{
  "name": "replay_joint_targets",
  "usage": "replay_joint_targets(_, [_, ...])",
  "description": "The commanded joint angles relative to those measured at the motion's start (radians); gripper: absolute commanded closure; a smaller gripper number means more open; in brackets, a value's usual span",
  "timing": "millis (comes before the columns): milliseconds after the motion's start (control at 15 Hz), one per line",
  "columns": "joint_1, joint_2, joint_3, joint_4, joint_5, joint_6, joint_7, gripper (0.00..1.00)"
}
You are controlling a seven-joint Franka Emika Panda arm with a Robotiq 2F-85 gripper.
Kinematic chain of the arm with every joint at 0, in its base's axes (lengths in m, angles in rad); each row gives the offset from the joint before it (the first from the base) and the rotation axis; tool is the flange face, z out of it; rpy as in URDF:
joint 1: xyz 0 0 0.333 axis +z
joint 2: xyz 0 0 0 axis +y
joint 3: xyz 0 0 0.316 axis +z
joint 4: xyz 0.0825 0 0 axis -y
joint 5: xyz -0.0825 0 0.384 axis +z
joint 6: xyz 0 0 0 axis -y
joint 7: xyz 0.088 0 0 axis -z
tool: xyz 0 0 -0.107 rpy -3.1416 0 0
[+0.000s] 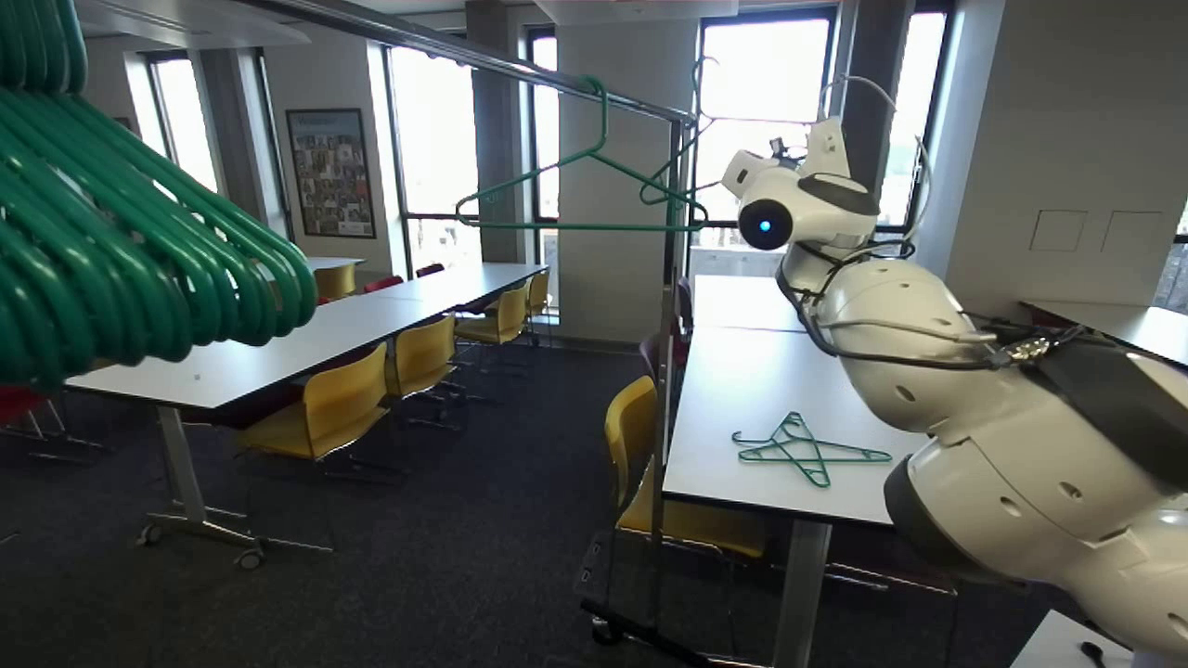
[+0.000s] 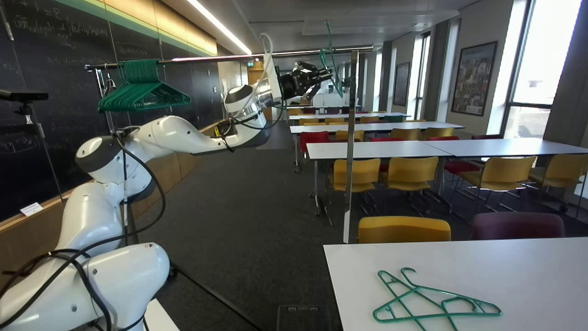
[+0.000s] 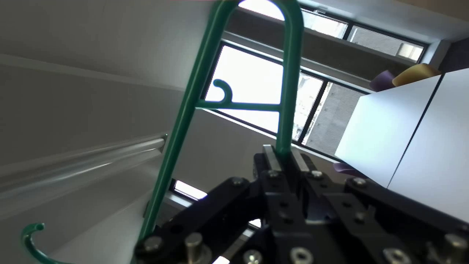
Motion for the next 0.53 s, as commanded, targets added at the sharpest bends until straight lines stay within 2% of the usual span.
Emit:
replay_joint_targets(0, [0.000, -0.108, 0.014, 0.086, -0.052, -0.079, -0.039, 0.98])
replay_joint_targets(200, [-0.004, -0.152, 0.065, 0.122, -0.080, -0.167, -0.084, 0.98])
replay_joint_targets(467, [-0.046, -0.157, 0.188, 0.144, -0.119, -0.252, -0.079, 0.98])
